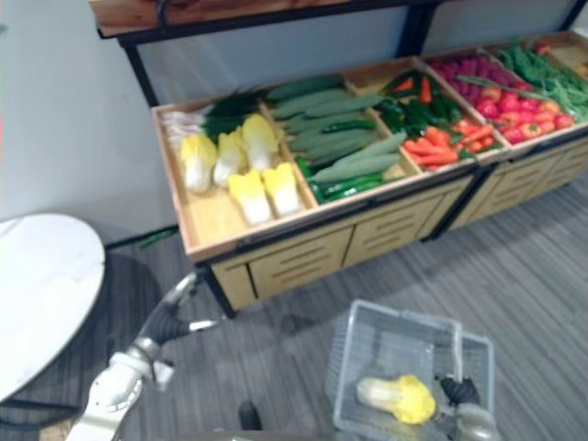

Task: Pick vegetable in the basket

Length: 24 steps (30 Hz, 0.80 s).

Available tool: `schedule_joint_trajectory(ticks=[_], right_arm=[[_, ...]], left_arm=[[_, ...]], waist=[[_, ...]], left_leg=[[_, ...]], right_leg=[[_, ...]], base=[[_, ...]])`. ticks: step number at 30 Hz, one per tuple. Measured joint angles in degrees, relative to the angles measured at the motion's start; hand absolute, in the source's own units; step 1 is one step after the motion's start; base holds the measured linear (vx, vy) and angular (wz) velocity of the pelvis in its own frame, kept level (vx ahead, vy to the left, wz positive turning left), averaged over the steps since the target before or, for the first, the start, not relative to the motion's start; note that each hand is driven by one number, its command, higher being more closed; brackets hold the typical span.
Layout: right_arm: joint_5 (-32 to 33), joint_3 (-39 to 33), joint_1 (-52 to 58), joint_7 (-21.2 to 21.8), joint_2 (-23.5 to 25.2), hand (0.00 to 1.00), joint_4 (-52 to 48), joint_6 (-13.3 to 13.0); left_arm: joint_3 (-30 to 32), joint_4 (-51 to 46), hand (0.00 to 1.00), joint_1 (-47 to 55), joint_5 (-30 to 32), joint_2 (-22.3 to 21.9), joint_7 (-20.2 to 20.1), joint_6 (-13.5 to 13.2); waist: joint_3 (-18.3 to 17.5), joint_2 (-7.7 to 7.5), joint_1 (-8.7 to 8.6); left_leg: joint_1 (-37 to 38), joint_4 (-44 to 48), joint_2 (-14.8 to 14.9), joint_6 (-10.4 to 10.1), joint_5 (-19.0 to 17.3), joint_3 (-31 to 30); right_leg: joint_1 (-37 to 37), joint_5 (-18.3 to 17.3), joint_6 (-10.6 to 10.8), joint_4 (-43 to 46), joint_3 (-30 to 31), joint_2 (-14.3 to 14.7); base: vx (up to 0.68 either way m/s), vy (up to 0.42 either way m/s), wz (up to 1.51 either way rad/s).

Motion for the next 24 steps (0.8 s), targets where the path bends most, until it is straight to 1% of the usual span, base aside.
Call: schedule_joint_trajectory(ticks=[1,3,5,7,8,10,11,12,13,15,16,17,18,19,20,21,22,23,24], right_arm=[[0.0,-0.2,0.3,-0.3,0.1,1.0,0.2,0.0],[0.0,-1.1,0.6,-0.9,0.5,1.0,2.2,0.0],[-0.1,-2.5,0.8,-1.6,1.5,1.0,2.5,0.0],[-0.1,-2.5,0.8,-2.6,2.6,1.0,3.5,-0.1],[-0.1,-2.5,0.8,-2.7,2.8,1.0,3.9,-0.1],[-0.1,-3.3,0.2,-3.6,3.8,1.0,4.7,-0.1],[-0.1,-4.0,-0.2,-4.3,4.5,1.0,5.4,-0.1],[-0.1,-4.3,-0.3,-4.5,4.8,1.0,6.1,-0.2],[0.1,-5.0,-0.9,-5.0,5.3,1.0,7.3,-0.2],[0.4,-5.2,-1.8,-5.4,5.9,1.0,8.5,-0.2],[0.5,-5.2,-1.9,-5.6,6.6,1.0,8.6,-0.4],[0.6,-5.5,-2.0,-5.7,7.1,1.0,8.6,-0.5],[1.3,-6.6,-1.9,-6.0,8.1,1.0,8.5,-0.9],[1.6,-7.1,-1.7,-6.1,8.6,1.0,8.4,-1.1],[1.7,-7.6,-0.8,-6.4,9.8,1.0,7.1,-1.4],[1.7,-8.1,-0.7,-6.4,10.5,1.0,5.7,-1.6],[2.4,-8.2,-0.4,-6.5,12.0,1.0,3.0,-1.8],[2.7,-8.0,0.3,-6.6,12.9,1.0,1.0,-1.8],[3.0,-7.7,0.5,-6.7,13.4,1.0,0.0,-2.2]], left_arm=[[1.0,2.5,0.0,-0.1,1.2,-0.5,0.2,0.1],[5.2,12.0,0.0,-0.3,3.7,-2.5,1.5,1.4],[8.1,18.5,0.0,-0.7,5.6,-3.4,2.4,2.1],[14.2,30.3,0.0,-2.3,7.6,-4.6,4.5,2.7],[16.1,33.2,0.0,-2.8,7.8,-5.0,4.9,3.1],[22.0,42.3,0.0,-4.2,7.9,-5.7,7.7,4.6],[24.8,46.6,0.0,-4.3,7.9,-5.7,9.2,5.0],[26.0,48.3,0.0,-4.2,7.9,-5.7,9.8,5.3],[28.6,51.1,0.0,-3.7,8.5,-6.0,10.9,6.3],[30.4,52.4,0.0,-2.2,9.6,-6.8,11.3,7.1],[30.6,53.1,0.0,-1.4,9.6,-7.2,11.3,7.3],[30.6,53.4,0.0,-1.2,9.7,-7.3,11.2,7.3],[29.9,53.5,0.0,-0.5,10.1,-7.7,11.2,7.3],[29.1,53.5,0.0,-0.3,10.3,-7.8,11.1,7.3],[26.7,53.5,0.0,-0.7,11.5,-8.1,11.1,7.2],[24.6,53.4,0.0,-1.3,12.1,-8.4,11.1,7.0],[20.7,53.0,0.0,-3.1,12.2,-9.0,11.1,6.6],[18.7,52.0,0.0,-4.9,12.2,-9.5,11.1,6.4],[17.6,50.8,0.0,-6.0,12.3,-9.7,11.1,5.9]], waist=[[-0.2,0.2,-0.03],[-0.3,-0.22,0.04],[-0.3,-0.43,0.04],[-0.6,-0.76,0.08],[-0.6,-0.78,0.08],[-0.7,-0.95,0.05],[-0.7,-1.29,0.02],[-0.8,-1.43,0.01],[-0.8,-1.67,0.06],[-0.7,-2.2,0.18],[-0.5,-2.61,0.13],[-0.2,-2.9,0.21],[-0.2,-3.32,0.13],[-0.3,-3.46,0.16],[-0.2,-3.54,0.01],[0.0,-3.12,-0.04],[0.9,-1.49,-0.06],[1.4,-0.28,-0.34],[2.0,0.71,-0.4]], left_leg=[[0.0,0.0,0.0,0.0,0.0,-0.5],[0.3,0.0,0.3,0.4,0.3,-1.4],[0.7,0.0,0.4,0.4,0.3,-2.1],[1.2,-0.1,0.6,0.1,0.1,-2.2],[1.3,-0.1,0.7,0.0,0.1,-2.2],[1.6,-0.1,0.7,-0.5,-0.3,-2.1],[1.9,-0.1,0.7,-0.9,-0.6,-2.1],[2.0,-0.1,0.7,-1.0,-0.7,-2.0],[2.4,-0.1,0.7,-1.1,-1.0,-1.7],[3.2,0.4,0.8,-1.4,-1.8,-0.4],[3.5,1.5,1.0,-1.2,-3.0,0.6],[3.4,3.1,1.2,-1.5,-3.8,1.0],[3.5,5.8,1.7,-1.7,-5.7,2.2],[3.7,6.9,2.0,-1.8,-6.6,2.9],[3.9,9.0,2.7,-2.0,-8.4,5.0],[3.8,9.6,3.5,-2.1,-9.3,7.0],[3.9,11.1,6.5,-2.3,-10.8,10.8],[3.8,12.1,8.7,-2.4,-11.5,13.0],[4.0,12.3,10.1,-2.2,-11.8,15.2]], right_leg=[[0.3,-0.2,0.0,0.0,-0.5,0.1],[1.2,-0.2,0.1,-0.4,-1.5,0.5],[2.2,-0.3,0.1,-0.6,-2.3,0.7],[3.1,-0.3,0.1,-1.3,-2.6,0.9],[3.1,-0.4,0.1,-1.3,-2.6,0.9],[3.4,-0.7,0.0,-1.4,-2.6,0.9],[3.5,-1.0,0.1,-1.3,-2.5,0.8],[3.6,-1.2,-0.1,-1.3,-2.5,0.9],[3.9,-1.5,-0.3,-1.2,-2.3,0.8],[3.9,-1.8,-0.5,-0.9,-1.0,0.7],[3.9,-2.1,-0.8,-0.5,-0.2,0.6],[3.9,-2.5,-0.9,0.1,0.4,0.5],[3.9,-2.6,-1.0,1.2,1.8,0.4],[3.9,-2.6,-0.9,1.6,2.7,0.1],[3.0,-1.8,0.4,3.0,5.0,0.1],[1.3,-1.1,1.3,4.8,6.8,0.9],[-2.6,3.0,1.3,8.2,9.3,3.7],[-4.2,7.3,0.7,8.1,7.9,5.7],[-4.8,10.7,-1.0,6.3,5.4,6.7]], base=[[0.07,-0.073,0.25],[0.07,-0.059,0.19],[0.06,-0.049,0.13],[0.07,-0.052,0.05],[0.04,-0.027,-0.03],[0.03,-0.014,-0.02],[0.0,0.0,0.0],[0.04,-0.009,-0.04],[0.04,-0.007,-0.08],[0.06,0.008,-0.29],[0.08,0.016,-0.4],[0.06,0.011,-0.44],[0.06,0.02,-0.43],[0.07,0.04,-0.72],[0.07,0.059,-0.86],[0.01,0.065,-1.49],[-0.05,0.092,-1.56],[-0.07,0.099,-1.58],[-0.11,0.128,-1.44]])
